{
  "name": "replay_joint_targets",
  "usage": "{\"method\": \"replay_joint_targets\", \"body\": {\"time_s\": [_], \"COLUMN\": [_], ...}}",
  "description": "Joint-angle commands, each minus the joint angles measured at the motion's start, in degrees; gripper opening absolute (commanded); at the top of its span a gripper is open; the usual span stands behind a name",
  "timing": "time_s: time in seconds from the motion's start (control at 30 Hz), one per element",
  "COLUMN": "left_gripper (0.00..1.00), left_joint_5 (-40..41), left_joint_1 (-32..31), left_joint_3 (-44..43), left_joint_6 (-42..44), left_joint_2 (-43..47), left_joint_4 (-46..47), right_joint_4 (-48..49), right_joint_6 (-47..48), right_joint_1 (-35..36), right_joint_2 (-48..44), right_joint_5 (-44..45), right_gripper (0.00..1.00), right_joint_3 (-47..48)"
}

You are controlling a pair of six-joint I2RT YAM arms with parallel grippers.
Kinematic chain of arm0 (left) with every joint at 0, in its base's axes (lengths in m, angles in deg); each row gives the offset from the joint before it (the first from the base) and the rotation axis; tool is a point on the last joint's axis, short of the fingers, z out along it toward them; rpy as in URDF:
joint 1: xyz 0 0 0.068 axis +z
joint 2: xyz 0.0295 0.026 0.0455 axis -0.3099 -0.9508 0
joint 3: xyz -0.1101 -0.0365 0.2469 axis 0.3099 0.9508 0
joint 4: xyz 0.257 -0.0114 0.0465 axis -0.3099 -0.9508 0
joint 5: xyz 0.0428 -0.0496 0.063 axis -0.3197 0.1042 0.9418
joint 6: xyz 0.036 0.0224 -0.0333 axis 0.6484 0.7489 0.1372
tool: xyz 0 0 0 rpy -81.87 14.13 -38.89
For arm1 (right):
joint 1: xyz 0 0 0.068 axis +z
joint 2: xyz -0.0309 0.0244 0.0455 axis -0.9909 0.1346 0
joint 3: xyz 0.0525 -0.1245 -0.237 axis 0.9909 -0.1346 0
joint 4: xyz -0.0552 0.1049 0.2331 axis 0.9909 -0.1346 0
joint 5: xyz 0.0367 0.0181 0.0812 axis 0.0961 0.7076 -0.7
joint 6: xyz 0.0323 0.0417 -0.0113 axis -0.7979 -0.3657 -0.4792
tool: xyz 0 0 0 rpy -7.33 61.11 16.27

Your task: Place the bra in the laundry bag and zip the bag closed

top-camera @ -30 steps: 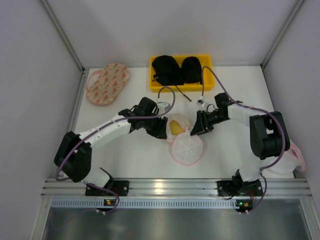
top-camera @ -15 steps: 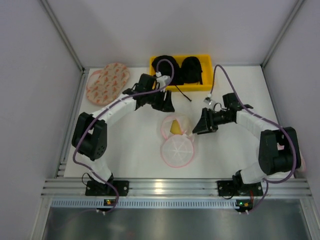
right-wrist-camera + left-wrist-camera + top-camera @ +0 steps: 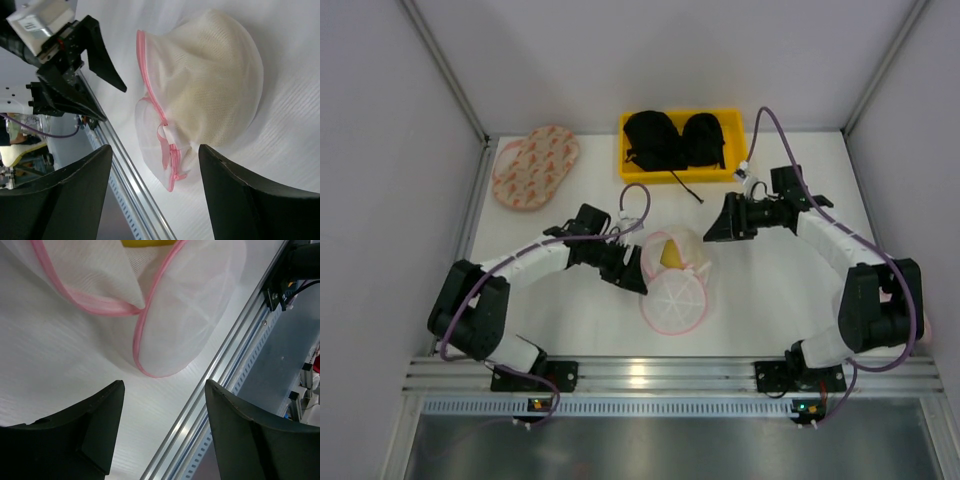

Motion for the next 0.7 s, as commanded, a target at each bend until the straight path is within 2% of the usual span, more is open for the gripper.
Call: {"method": "replay_joint_targets", "body": {"time_s": [0.0, 0.17, 0.27, 0.37, 0.4, 0.53, 0.6, 0.67], "left_gripper": [0.71, 0.70, 0.70, 0.64, 0.60, 0.14, 0.03, 0.00], "left_joint_5": [-3.1, -8.8, -9.0, -9.6, -10.0, -11.6, -12.3, -12.5], "left_joint_1": [0.0, 0.0, 0.0, 0.0, 0.0, 0.1, 0.0, 0.0], "left_joint_3": [1.3, 2.4, 3.2, 2.8, 2.7, 2.0, 0.1, -2.1], "left_joint_6": [0.2, -2.3, -4.2, -5.1, -5.3, -4.5, -3.1, -0.2], "left_joint_2": [-4.2, -9.8, -12.0, -14.6, -14.8, -12.4, -10.0, -7.9], "left_joint_4": [2.9, 10.5, 14.6, 16.1, 16.4, 15.6, 10.6, 5.5], "right_joint_4": [2.3, 3.1, 3.3, 3.7, 3.8, 2.5, 0.6, -1.2], "right_joint_6": [-0.7, -0.5, 0.0, 0.2, 0.5, 2.5, 5.0, 7.2], "right_joint_1": [1.4, 2.1, 2.3, 2.3, 2.3, 2.8, 2.9, 3.1], "right_joint_2": [1.1, 2.2, 3.0, 3.7, 4.1, 5.6, 6.5, 7.4], "right_joint_5": [0.5, 0.6, 0.8, 0.8, 0.7, 0.1, -0.1, -0.1], "right_gripper": [0.71, 0.76, 0.79, 0.80, 0.80, 0.80, 0.80, 0.80], "right_joint_3": [2.5, 3.1, 3.0, 3.2, 3.3, 5.0, 6.0, 7.5]}}
